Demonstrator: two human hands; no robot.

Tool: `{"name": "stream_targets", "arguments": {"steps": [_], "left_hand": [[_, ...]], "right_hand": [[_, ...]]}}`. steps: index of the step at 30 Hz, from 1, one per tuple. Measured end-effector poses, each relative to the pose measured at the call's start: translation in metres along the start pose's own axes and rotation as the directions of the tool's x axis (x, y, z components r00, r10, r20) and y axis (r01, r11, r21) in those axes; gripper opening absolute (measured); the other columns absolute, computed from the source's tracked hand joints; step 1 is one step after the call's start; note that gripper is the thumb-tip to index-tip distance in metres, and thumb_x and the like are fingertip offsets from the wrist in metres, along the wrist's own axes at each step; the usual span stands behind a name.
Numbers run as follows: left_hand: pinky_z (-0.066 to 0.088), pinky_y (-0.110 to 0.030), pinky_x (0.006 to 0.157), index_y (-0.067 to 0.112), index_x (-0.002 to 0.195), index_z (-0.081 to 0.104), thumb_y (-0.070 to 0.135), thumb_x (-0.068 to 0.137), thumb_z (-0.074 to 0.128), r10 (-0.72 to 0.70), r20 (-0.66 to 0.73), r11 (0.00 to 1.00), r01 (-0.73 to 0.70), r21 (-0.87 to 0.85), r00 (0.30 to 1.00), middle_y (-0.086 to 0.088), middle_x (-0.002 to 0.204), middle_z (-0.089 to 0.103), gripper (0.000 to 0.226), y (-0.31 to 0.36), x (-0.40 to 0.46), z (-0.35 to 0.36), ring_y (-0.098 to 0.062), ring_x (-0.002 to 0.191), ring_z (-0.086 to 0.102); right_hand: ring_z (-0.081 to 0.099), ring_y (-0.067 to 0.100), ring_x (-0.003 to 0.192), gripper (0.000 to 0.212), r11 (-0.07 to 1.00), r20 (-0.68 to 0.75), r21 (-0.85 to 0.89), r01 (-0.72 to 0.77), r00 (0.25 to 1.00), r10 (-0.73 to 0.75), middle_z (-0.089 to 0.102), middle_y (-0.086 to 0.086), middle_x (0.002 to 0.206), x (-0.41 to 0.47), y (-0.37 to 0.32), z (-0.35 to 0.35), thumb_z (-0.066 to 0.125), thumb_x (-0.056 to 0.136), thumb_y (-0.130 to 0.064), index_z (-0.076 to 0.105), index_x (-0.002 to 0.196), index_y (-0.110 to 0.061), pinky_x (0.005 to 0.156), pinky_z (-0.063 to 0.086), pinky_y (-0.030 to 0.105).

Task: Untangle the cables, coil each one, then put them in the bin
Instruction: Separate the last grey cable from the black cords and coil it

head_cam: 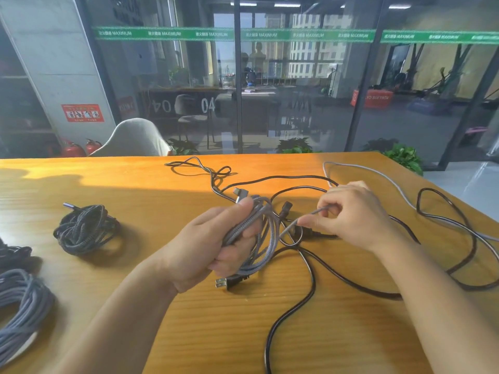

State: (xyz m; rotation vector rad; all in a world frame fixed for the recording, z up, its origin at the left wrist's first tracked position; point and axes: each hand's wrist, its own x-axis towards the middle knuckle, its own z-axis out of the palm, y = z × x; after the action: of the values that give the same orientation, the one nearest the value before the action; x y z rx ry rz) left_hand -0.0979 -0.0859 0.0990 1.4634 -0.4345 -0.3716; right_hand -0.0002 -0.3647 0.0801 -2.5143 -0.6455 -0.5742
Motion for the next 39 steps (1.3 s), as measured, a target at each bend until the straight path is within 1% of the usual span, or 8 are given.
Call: {"name": "stream_targets", "arguments": {"steps": [4, 8, 13, 19, 21, 28, 34, 39], "left_hand": [[0.021, -0.028, 0.046, 0.013, 0.079, 0.049, 0.050, 0.104, 0.038, 0.011, 0.033, 0.981, -0.017, 0.195, 0.999, -0.002, 0.052, 0.028, 0.046, -0.003, 0.003, 0.008, -0.016, 0.045, 0.020], [0.030, -0.023, 0.050, -0.005, 0.083, 0.039, 0.053, 0.106, 0.037, 0.014, -0.010, 0.927, -0.009, 0.375, 1.000, -0.007, 0.055, 0.030, 0.063, -0.006, 0.006, 0.011, -0.018, 0.047, 0.026], [0.019, -0.031, 0.050, 0.006, 0.081, 0.039, 0.043, 0.110, 0.039, -0.016, -0.081, 0.909, 0.048, 0.415, 0.997, 0.003, 0.056, 0.031, 0.047, -0.010, 0.010, 0.014, -0.015, 0.050, 0.025], [0.034, -0.020, 0.050, 0.011, 0.076, 0.043, 0.044, 0.109, 0.045, 0.012, -0.232, 0.799, 0.130, 0.587, 0.973, 0.009, 0.054, 0.042, 0.046, -0.027, 0.019, 0.016, -0.012, 0.049, 0.035], [0.031, -0.020, 0.049, 0.012, 0.077, 0.043, 0.044, 0.108, 0.044, 0.049, -0.270, 0.819, 0.116, 0.562, 0.962, 0.009, 0.057, 0.040, 0.045, -0.029, 0.021, 0.014, -0.013, 0.051, 0.032], [0.019, -0.041, 0.056, 0.007, 0.078, 0.039, 0.047, 0.110, 0.037, 0.132, -0.424, 0.922, 0.046, 0.384, 0.896, -0.012, 0.068, 0.033, 0.051, -0.024, 0.024, 0.012, -0.034, 0.065, 0.020], [0.021, -0.034, 0.053, 0.009, 0.074, 0.039, 0.063, 0.106, 0.038, 0.209, -0.604, 0.975, -0.113, 0.193, 0.769, -0.010, 0.063, 0.032, 0.063, -0.017, 0.020, -0.012, -0.020, 0.053, 0.028], [0.026, -0.033, 0.054, 0.019, 0.082, 0.044, 0.060, 0.101, 0.047, 0.153, -0.509, 0.972, -0.222, -0.077, 0.847, -0.004, 0.066, 0.031, 0.045, -0.013, 0.018, -0.004, -0.019, 0.052, 0.030]], "right_hand": [[0.049, 0.011, 0.055, 0.061, 1.000, -0.223, -0.012, 0.003, 0.975, -0.005, 0.047, -0.011, 0.048, -0.004, -0.030, 0.001, 0.071, 0.070, -0.082, 0.054, 0.056, -0.025, 0.051, 0.035, 0.029], [0.046, 0.011, 0.055, 0.042, 0.992, -0.334, 0.098, 0.085, 0.941, -0.048, 0.042, -0.015, 0.050, -0.011, -0.059, 0.007, 0.082, 0.081, -0.057, 0.060, 0.066, -0.024, 0.052, 0.032, 0.021], [0.051, 0.018, 0.058, 0.026, 0.945, -0.245, 0.323, 0.050, 0.969, 0.032, 0.054, -0.007, 0.054, -0.018, -0.076, 0.017, 0.077, 0.094, -0.036, 0.068, 0.074, -0.022, 0.055, 0.039, 0.028], [0.055, 0.017, 0.057, 0.033, 0.888, -0.014, 0.458, -0.046, 0.998, 0.059, 0.060, -0.006, 0.060, -0.022, -0.085, 0.020, 0.057, 0.106, -0.039, 0.073, 0.084, -0.021, 0.057, 0.052, 0.042], [0.060, 0.021, 0.062, 0.037, 0.889, 0.036, 0.453, -0.058, 0.998, 0.047, 0.062, -0.003, 0.065, -0.023, -0.086, 0.018, 0.052, 0.108, -0.040, 0.072, 0.084, -0.020, 0.062, 0.054, 0.049], [0.069, 0.011, 0.064, 0.032, 0.871, 0.130, 0.486, -0.071, 0.992, 0.008, 0.074, -0.012, 0.079, -0.030, -0.100, 0.011, 0.050, 0.109, -0.032, 0.069, 0.084, -0.026, 0.069, 0.056, 0.036], [0.069, 0.010, 0.068, 0.027, 0.895, 0.388, 0.445, 0.009, 0.899, -0.202, 0.075, -0.010, 0.078, -0.044, -0.120, 0.015, 0.043, 0.111, -0.033, 0.069, 0.105, -0.028, 0.074, 0.051, 0.025], [0.066, 0.016, 0.074, 0.027, 0.875, 0.529, 0.478, 0.077, 0.770, -0.357, 0.075, -0.004, 0.088, -0.049, -0.126, 0.036, 0.037, 0.114, -0.027, 0.052, 0.136, -0.032, 0.079, 0.052, 0.034]]}}
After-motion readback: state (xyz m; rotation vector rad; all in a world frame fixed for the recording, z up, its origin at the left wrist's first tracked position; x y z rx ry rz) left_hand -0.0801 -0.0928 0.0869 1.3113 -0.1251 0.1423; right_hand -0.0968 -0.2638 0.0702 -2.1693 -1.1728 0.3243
